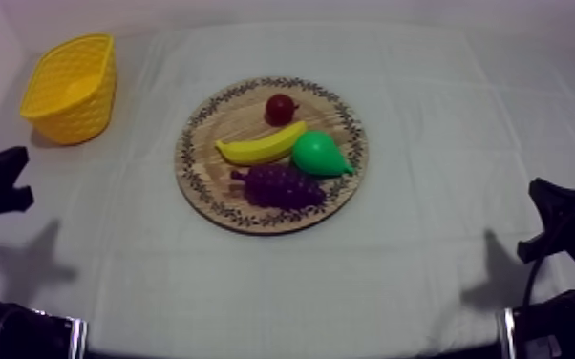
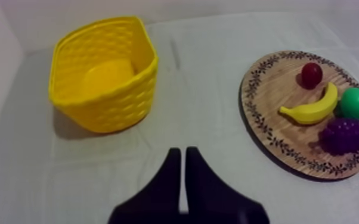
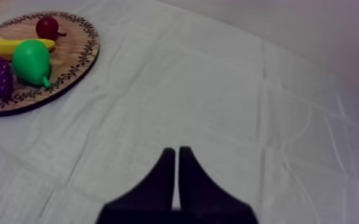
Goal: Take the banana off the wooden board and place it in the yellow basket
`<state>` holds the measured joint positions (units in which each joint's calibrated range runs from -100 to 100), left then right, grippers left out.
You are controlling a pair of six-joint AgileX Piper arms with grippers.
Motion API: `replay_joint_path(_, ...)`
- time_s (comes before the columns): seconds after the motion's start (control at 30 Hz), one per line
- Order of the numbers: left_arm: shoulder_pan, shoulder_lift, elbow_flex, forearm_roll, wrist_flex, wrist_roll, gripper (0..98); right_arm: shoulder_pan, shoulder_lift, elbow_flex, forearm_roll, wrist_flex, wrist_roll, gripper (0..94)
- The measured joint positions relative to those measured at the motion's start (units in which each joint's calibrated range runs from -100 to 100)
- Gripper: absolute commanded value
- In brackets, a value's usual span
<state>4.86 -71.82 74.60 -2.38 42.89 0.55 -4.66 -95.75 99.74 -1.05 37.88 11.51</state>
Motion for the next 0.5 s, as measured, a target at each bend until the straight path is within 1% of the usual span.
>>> replay_joint_path(0.13, 1.1, 6.8, -8.8, -1.68, 5.2, 0.4, 0.1, 0.0, 0.0, 0.0, 0.0, 0.0, 0.0, 0.4)
replay_joint_path(0.2, 1.6, 10.8, -13.5, -2.06, 8.1, 0.6, 0.1, 0.0, 0.0, 0.0, 0.0, 0.0, 0.0, 0.4)
replay_joint_path(0.5, 3.8, 28.2, -37.5, -2.16, 23.3, 2.4, 0.0, 0.0, 0.0, 0.0, 0.0, 0.0, 0.0, 0.4)
